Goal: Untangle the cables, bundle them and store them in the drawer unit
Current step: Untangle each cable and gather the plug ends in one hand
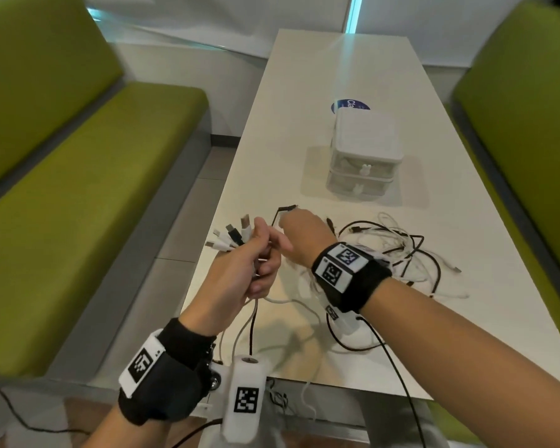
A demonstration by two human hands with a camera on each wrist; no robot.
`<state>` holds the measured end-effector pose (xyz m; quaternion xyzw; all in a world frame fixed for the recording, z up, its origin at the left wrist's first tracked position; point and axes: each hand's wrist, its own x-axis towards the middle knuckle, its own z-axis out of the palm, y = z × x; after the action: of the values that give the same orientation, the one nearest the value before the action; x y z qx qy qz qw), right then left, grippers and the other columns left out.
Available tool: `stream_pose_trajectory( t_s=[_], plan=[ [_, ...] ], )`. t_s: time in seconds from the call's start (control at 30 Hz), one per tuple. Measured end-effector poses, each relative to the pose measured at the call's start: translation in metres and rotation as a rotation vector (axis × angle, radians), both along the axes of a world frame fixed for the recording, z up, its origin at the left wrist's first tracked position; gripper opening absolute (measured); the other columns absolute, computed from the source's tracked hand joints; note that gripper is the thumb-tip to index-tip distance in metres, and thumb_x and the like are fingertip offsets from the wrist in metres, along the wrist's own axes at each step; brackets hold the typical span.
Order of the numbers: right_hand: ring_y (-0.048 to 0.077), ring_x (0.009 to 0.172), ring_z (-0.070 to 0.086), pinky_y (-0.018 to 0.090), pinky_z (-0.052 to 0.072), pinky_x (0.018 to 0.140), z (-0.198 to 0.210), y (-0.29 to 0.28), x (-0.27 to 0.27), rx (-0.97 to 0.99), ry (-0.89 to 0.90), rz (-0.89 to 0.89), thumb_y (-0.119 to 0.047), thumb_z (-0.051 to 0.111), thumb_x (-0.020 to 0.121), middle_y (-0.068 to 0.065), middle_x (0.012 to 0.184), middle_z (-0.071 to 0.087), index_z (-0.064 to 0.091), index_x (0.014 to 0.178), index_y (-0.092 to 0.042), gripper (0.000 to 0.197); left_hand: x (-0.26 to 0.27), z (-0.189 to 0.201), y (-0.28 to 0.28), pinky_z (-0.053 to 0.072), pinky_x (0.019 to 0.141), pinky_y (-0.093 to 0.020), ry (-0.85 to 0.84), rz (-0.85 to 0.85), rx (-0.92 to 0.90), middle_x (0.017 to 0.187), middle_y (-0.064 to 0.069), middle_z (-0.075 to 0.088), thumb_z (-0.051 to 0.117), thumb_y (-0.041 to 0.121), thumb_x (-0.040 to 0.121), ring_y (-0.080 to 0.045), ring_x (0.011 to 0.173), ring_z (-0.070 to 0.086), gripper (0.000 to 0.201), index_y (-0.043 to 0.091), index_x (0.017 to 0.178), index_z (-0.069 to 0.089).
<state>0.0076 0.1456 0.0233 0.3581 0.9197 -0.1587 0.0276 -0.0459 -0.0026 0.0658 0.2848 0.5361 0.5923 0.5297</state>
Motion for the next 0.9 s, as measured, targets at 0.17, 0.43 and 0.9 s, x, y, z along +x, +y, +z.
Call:
stream_pose_trajectory(
  t_s=[0.17, 0.43, 0.9],
  plan=[
    [0.029, 0.081, 0.059, 0.033, 0.048, 0.07, -0.021, 0.0, -0.009, -0.059, -0.139, -0.009, -0.029, 0.051, 0.091, 0.01, 0.096, 0.066, 0.052, 0.081, -0.014, 0.018, -0.005, -0.013, 0.003, 0.015, 0.039, -0.018, -0.02, 0.065, -0.03, 0.061, 0.0, 0.03, 0.036, 0.052, 0.094, -0.007, 0.042, 0.016, 0.048, 0.011, 0.089, 0.06],
    [0.006, 0.067, 0.061, 0.028, 0.045, 0.067, 0.038, -0.014, 0.042, -0.071, 0.641, -0.154, -0.021, 0.049, 0.095, -0.006, 0.078, 0.072, 0.069, 0.103, -0.022, 0.022, 0.001, -0.019, 0.001, 0.017, 0.037, -0.018, -0.048, 0.208, -0.06, 0.066, 0.003, 0.047, 0.034, 0.053, 0.099, -0.008, 0.041, 0.019, 0.059, 0.008, 0.097, 0.072],
    [0.01, 0.077, 0.063, 0.02, 0.046, 0.074, 0.034, -0.065, 0.126, -0.319, 0.713, 0.113, -0.007, 0.061, 0.087, -0.012, 0.073, 0.067, 0.074, 0.095, -0.022, 0.022, 0.036, -0.005, 0.006, 0.011, 0.048, -0.028, 0.025, 0.171, 0.116, 0.065, -0.002, 0.019, 0.046, 0.055, 0.089, -0.016, 0.057, 0.012, 0.047, 0.017, 0.092, 0.074]
  ],
)
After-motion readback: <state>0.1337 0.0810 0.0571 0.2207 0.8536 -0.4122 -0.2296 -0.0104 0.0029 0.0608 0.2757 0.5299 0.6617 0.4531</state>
